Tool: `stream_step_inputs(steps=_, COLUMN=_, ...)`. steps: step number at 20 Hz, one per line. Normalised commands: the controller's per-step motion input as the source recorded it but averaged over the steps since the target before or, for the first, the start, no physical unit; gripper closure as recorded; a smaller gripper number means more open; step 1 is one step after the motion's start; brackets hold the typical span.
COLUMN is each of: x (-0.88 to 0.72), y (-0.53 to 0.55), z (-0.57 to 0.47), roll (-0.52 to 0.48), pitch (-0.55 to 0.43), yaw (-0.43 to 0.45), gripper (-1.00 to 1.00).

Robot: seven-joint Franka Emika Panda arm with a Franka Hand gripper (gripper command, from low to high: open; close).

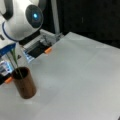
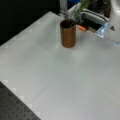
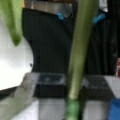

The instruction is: Flower insertion into a vase

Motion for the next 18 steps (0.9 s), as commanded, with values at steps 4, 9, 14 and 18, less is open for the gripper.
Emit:
stream_step_inputs(steps=4, x=0.19, y=-0.10, z=0.06, roll=-0.111, pitch=0.207, yaw=-0.056, gripper=1.00)
stream_step_inputs(steps=9, x=0.27, y=-0.11, z=-0.04, roll=-0.006, pitch=0.073, yaw=0.016, gripper=1.00)
stream_step_inputs(steps=14, x=0.42, y=-0.03, z=-0.35, roll=0.070, pitch=0.014, yaw=0.002, gripper=1.00)
stream_step_inputs(steps=18, x=0.54, y=0.07, z=-0.52, roll=0.111, pitch=0.045, yaw=-0.037, gripper=1.00)
